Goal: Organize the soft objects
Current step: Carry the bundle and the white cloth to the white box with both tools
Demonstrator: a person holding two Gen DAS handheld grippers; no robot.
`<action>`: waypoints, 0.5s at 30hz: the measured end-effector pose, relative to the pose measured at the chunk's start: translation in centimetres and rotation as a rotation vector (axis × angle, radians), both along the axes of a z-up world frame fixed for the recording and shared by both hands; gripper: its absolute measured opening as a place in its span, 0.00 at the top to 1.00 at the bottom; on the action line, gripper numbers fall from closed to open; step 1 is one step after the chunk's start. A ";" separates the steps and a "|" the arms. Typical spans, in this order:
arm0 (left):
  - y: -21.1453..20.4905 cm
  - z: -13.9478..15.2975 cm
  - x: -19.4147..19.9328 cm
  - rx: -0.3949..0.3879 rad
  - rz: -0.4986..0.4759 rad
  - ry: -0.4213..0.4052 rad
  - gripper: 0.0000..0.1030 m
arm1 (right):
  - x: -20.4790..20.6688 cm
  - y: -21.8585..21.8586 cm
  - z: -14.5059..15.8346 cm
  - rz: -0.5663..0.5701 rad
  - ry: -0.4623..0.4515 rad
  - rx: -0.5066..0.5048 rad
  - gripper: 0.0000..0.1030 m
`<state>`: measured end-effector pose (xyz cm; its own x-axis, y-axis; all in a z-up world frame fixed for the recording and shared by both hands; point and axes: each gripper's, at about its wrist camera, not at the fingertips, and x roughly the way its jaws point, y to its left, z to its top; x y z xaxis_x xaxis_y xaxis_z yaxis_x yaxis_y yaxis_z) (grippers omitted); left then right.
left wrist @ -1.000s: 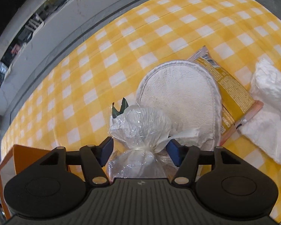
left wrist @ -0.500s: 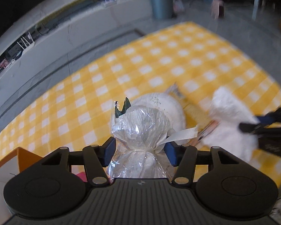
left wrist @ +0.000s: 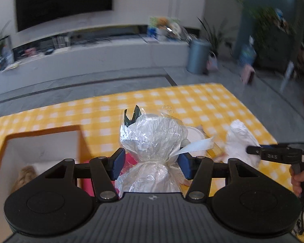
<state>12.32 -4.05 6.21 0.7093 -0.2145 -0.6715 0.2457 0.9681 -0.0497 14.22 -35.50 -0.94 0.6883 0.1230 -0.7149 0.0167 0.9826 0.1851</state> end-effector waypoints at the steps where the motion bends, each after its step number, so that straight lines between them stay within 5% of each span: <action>1: 0.8 0.2 -0.4 -0.002 0.018 -0.017 0.38 | -0.2 0.0 0.3 -0.007 -0.014 0.011 0.78; 15: 11.2 1.2 -2.4 -0.188 0.210 -0.129 0.37 | -3.3 4.4 7.9 -0.011 -0.260 0.189 0.78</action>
<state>9.90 7.12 7.39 0.8281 -0.1665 -0.5353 0.0574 0.9750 -0.2144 10.90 -31.15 6.98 0.8470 0.2290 -0.4797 -0.0453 0.9302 0.3642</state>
